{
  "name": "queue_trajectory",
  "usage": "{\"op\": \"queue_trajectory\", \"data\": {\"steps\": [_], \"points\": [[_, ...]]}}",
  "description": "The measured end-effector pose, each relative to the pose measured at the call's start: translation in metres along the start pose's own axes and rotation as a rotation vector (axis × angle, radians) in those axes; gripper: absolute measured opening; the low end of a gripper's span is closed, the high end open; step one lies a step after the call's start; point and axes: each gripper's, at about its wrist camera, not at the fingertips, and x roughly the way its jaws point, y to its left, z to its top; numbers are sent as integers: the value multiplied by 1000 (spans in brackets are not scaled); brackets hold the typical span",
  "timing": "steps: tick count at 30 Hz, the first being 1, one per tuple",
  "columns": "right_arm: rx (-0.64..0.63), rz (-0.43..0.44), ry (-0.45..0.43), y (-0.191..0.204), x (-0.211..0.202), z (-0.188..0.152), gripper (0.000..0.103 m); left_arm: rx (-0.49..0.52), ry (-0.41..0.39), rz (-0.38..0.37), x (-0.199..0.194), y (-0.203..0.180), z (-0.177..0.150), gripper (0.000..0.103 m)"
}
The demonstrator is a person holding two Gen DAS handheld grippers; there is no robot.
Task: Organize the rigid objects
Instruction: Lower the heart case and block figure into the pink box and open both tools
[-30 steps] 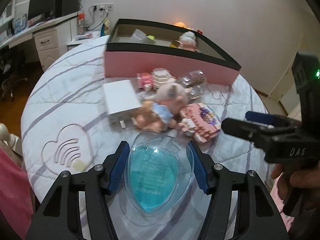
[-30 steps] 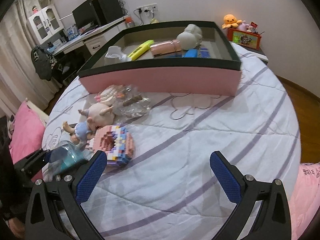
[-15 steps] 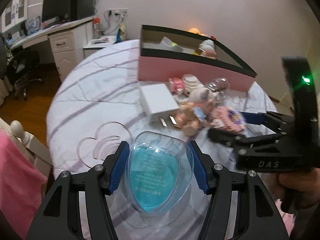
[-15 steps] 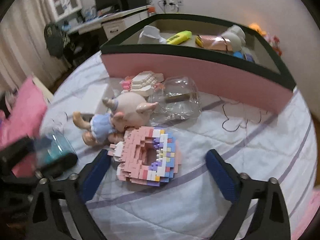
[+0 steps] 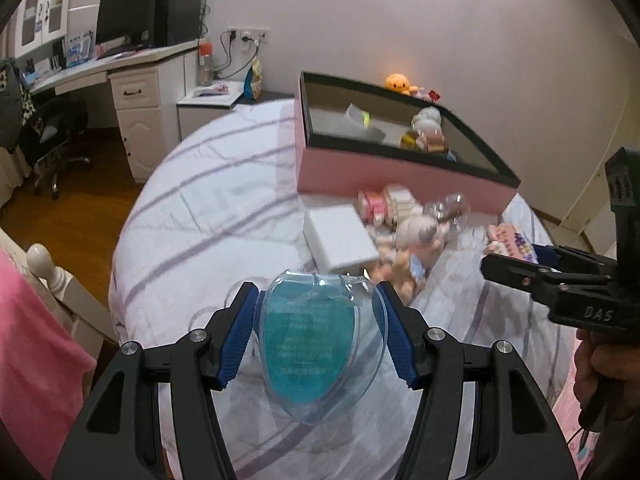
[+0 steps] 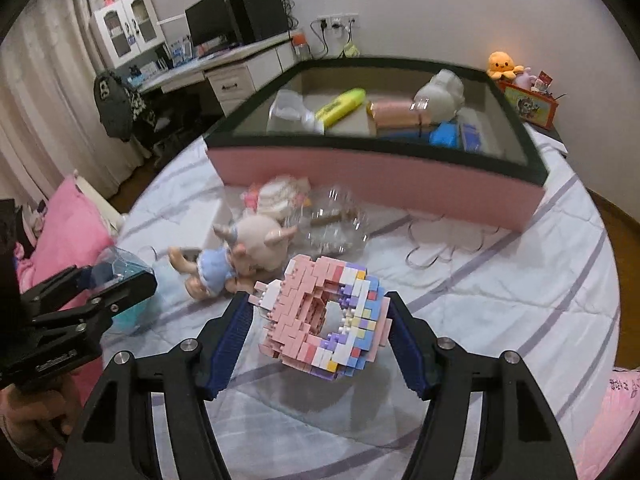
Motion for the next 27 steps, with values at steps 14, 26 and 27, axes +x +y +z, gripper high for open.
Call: {"op": "queue_trajectory", "data": {"steps": [14, 26, 27], "points": [[-12, 1, -104, -13, -20, 52, 68, 32, -114, -7, -9, 3, 61, 61], [1, -36, -181, -48, 6, 148, 68, 100, -206, -65, 37, -17, 173, 61], [7, -38, -177, -51, 13, 155, 68, 100, -198, -73, 45, -19, 181, 61]]}}
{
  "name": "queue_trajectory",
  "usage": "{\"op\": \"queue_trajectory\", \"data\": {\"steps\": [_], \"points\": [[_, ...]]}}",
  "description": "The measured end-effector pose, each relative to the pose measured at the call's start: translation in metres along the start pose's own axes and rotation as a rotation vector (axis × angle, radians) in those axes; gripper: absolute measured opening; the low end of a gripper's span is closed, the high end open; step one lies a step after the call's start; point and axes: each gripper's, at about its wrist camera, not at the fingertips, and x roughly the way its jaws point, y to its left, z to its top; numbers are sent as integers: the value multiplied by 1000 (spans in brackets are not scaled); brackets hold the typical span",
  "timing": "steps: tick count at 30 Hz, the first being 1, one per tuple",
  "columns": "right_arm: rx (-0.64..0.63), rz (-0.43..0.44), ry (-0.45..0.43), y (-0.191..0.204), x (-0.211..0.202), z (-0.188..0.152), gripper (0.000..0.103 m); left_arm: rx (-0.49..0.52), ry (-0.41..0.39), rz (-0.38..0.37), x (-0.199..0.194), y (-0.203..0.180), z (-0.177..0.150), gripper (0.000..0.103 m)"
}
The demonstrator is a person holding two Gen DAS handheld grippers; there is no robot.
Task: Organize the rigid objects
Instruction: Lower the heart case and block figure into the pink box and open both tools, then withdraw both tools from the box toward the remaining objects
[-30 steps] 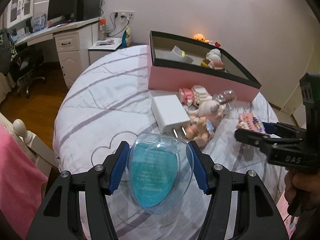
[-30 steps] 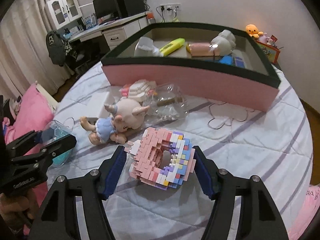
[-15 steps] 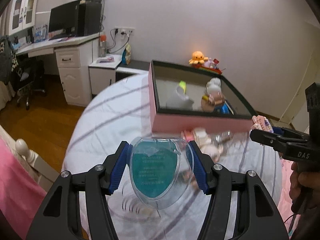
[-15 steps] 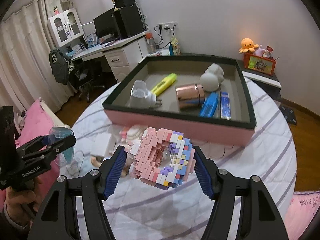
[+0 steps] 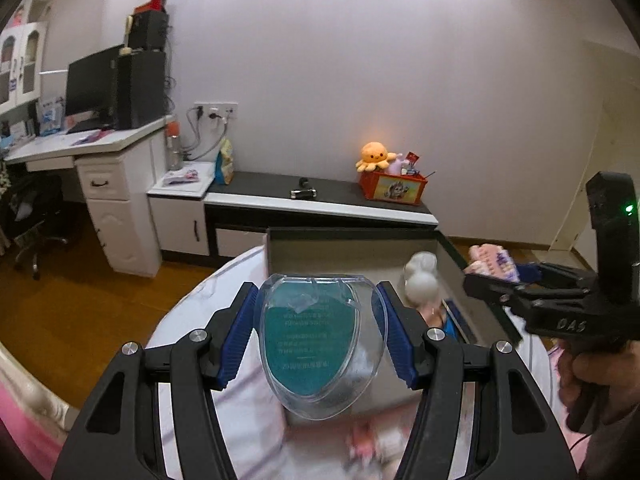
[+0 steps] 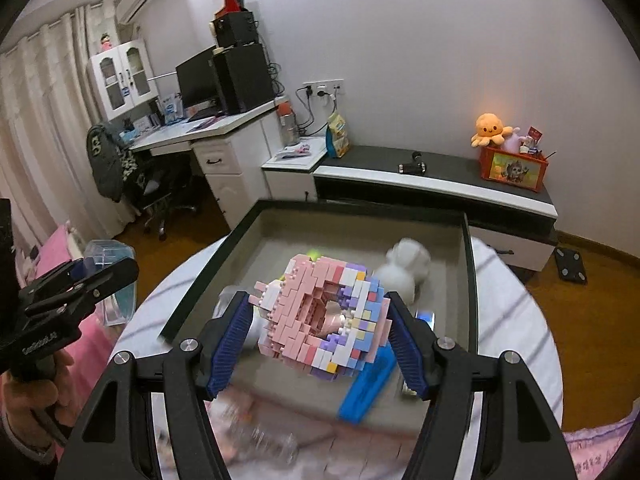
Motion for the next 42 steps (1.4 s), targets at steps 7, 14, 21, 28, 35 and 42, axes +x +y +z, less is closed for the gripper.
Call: {"op": "queue_trajectory", "data": {"steps": [7, 14, 21, 28, 35, 42], "points": [[43, -15, 75, -19, 58, 14, 68, -20, 77, -12, 68, -2, 23, 61], [69, -23, 108, -31, 78, 13, 68, 3, 147, 5, 106, -12, 23, 61], [106, -23, 95, -39, 77, 11, 79, -12, 193, 14, 111, -13, 17, 85], [192, -35, 0, -43, 41, 9, 90, -33, 79, 77, 61, -6, 15, 103], [194, -69, -56, -31, 4, 3, 90, -42, 9, 94, 11, -1, 11, 103], [151, -127, -97, -17, -30, -9, 90, -33, -31, 105, -27, -6, 5, 103]]}}
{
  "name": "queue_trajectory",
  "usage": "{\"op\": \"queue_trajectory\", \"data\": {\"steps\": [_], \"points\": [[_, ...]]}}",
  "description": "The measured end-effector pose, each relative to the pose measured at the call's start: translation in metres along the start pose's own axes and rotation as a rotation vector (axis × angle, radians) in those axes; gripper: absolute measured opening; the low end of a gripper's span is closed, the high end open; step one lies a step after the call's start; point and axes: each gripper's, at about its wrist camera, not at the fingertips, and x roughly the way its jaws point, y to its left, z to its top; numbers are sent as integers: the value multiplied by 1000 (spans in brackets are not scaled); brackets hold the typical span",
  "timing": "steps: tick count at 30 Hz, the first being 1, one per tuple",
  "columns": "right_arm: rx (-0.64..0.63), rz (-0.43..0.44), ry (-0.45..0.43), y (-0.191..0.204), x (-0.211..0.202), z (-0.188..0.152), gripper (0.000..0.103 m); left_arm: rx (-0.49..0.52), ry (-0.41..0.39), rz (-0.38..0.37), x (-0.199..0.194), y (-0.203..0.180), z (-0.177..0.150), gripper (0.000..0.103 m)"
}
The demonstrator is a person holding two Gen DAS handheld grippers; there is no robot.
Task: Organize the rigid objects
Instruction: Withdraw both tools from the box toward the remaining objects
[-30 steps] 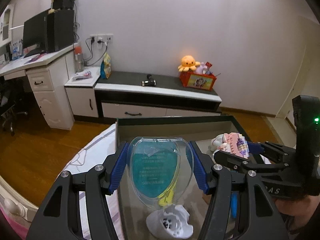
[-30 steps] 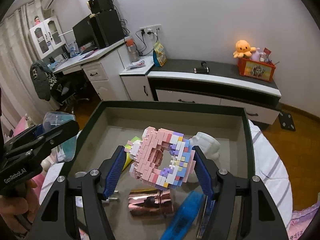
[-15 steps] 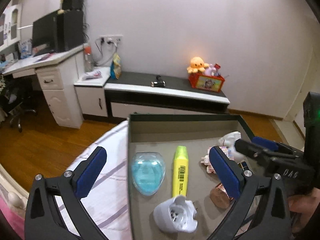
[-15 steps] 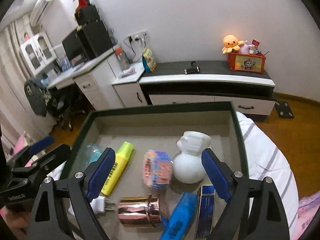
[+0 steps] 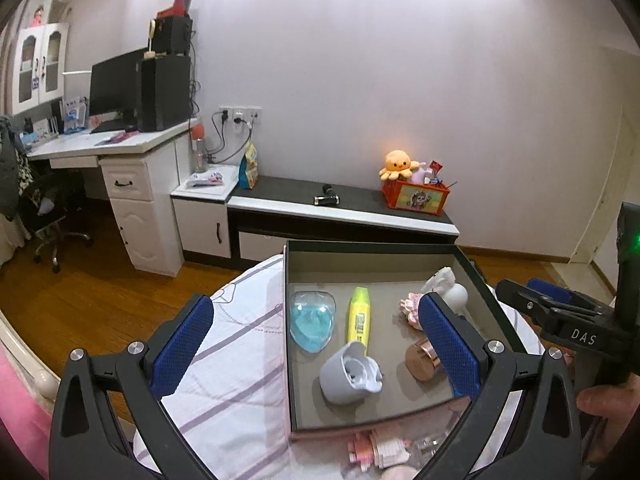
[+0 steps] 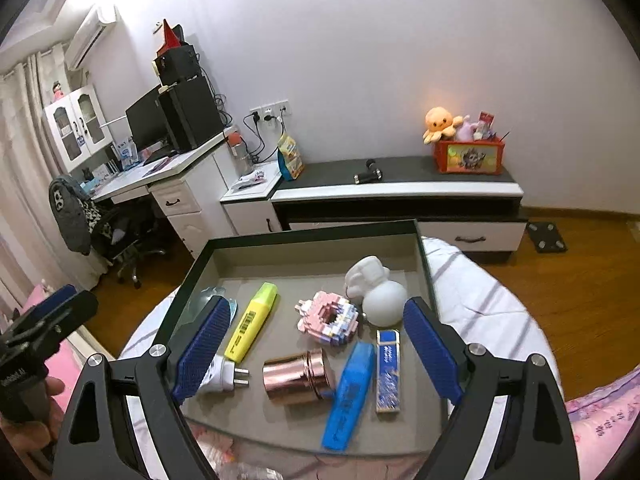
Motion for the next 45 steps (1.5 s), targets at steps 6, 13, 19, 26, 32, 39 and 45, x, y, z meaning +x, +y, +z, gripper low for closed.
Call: {"op": "queue_trajectory", "data": {"steps": [6, 13, 19, 26, 32, 39, 45], "points": [[-20, -19, -15, 3, -24, -9, 90, 0, -14, 14, -25, -2, -11, 103], [-51, -9, -31, 9, -54, -23, 90, -17, -9, 30, -49, -2, -29, 103], [-63, -9, -41, 12, -74, -35, 90, -36, -1, 37, -66, -1, -46, 103], [-65, 0, -23, 14, -90, -58, 90, -56, 38, 53, -79, 5, -72, 103], [-66, 14, 19, 15, -92, -81, 90, -81, 81, 66, -85, 13, -96, 103], [-77, 18, 56, 18, -90, -94, 90, -79, 98, 64, -89, 11, -109, 103], [-82, 14, 90, 19, -83, -97, 90, -78, 125, 62, -82, 10, -115, 103]]}}
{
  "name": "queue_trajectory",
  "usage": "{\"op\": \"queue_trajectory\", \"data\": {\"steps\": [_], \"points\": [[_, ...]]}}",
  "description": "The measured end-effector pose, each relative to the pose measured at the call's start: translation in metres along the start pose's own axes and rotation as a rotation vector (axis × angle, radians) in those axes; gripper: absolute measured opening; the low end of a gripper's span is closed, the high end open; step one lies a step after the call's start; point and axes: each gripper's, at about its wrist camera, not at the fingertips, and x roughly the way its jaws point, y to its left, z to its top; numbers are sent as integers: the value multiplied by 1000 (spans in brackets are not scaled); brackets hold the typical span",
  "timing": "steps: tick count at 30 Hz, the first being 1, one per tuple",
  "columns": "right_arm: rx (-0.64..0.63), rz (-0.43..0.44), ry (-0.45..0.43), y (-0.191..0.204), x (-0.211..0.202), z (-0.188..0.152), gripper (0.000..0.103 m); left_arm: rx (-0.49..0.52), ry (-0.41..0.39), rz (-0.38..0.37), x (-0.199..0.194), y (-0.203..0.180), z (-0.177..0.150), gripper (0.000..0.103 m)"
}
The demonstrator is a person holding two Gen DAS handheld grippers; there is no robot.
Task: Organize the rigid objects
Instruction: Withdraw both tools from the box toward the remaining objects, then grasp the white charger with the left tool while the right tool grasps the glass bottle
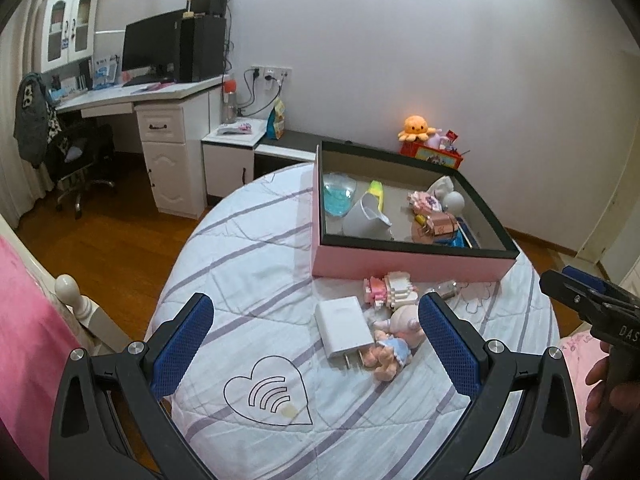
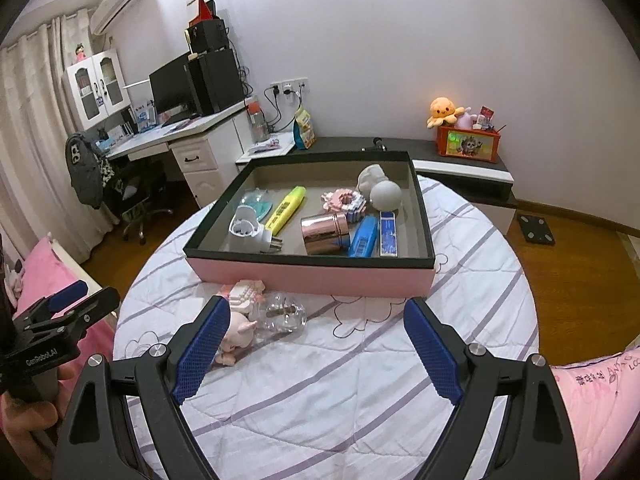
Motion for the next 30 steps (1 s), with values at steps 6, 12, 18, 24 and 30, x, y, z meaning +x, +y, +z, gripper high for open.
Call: {"op": "queue_trajectory", "data": {"steps": [6, 12, 18, 24, 30], "points": [[-1, 6, 55, 1, 18, -4, 90, 5, 61, 1, 22, -1, -8, 103], [-8, 16, 114, 1, 40, -10, 90, -6, 126, 0, 54, 0, -17, 103], [-3, 21, 153, -2, 58, -11, 90, -13, 179, 3, 86, -2, -25, 103], [-1, 36, 191, -2, 77, -11, 90, 14, 199, 5, 101, -3, -30, 102], [3, 67, 222, 1, 100, -10, 90, 80, 188, 50, 102, 1, -31, 77]]}}
